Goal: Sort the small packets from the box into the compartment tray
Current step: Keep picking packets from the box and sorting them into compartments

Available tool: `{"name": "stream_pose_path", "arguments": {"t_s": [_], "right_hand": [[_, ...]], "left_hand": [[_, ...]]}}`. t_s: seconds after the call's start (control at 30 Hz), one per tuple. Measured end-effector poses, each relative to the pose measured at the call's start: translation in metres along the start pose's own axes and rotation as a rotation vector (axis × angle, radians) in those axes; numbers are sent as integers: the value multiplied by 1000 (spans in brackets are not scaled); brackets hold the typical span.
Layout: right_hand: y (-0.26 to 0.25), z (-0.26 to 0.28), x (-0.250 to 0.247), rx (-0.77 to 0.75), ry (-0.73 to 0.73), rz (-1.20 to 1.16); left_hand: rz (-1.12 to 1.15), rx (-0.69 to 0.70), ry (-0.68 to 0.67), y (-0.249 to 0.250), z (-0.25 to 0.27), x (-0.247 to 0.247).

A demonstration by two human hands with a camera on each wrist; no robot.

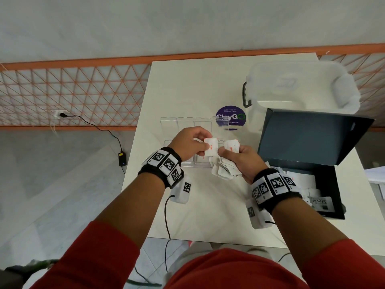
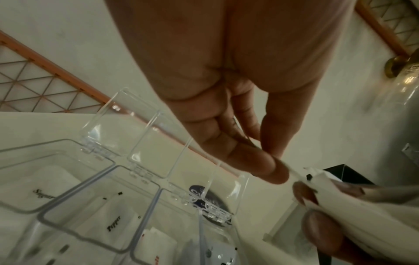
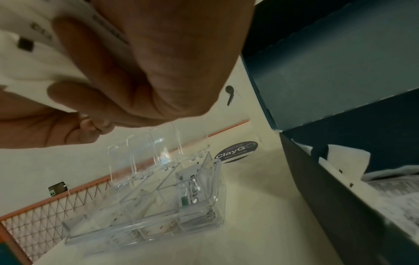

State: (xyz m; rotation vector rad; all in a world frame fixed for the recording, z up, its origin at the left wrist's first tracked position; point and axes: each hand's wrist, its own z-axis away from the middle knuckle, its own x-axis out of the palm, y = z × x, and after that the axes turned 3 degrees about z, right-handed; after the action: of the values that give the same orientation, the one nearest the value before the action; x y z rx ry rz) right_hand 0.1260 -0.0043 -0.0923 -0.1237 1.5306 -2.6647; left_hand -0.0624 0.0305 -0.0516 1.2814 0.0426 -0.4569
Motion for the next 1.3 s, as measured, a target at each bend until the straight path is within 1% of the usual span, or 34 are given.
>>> {"name": "stream_pose_path", "arguments": {"t_s": [0.1,0.27,0.33,0.43,0.47,0.53,0.67,0.83,1.03,1.13,1.2,1.3], "right_hand": [[1,3,-1,2,-7,4],[2,6,-4,19,-23,14],[2,7,-5,13,-15,13],[4,8,-9,15,11,12],[5,9,-11,21,19,13],[9,9,-14,36,26,4],[13,7,-18,39,34,19],[13,3,-19,46,41,16],[15,1,-21,54,50,-5],[15,0,-21,54,61,3],[14,1,-20,58,63,5],[12,2,-19,61,65,1]], "left_hand": [[54,-26,27,-1,4,1],[41,24,34,-4,7,8],[9,10,115,-5,5,11],[-128,-25,291,-13,-1,8],[-174,-41,324,-16,-3,7],[-238,-82,340,-22,-5,6],[-357,-167,320,-33,-9,10],[-446,-232,283,-43,-15,21],[-748,-132,203,-52,-20,33],[-1034,-53,74,-55,-25,36],[-1209,-23,13,-55,-27,38],[-1314,-17,6,-55,-28,40]]}}
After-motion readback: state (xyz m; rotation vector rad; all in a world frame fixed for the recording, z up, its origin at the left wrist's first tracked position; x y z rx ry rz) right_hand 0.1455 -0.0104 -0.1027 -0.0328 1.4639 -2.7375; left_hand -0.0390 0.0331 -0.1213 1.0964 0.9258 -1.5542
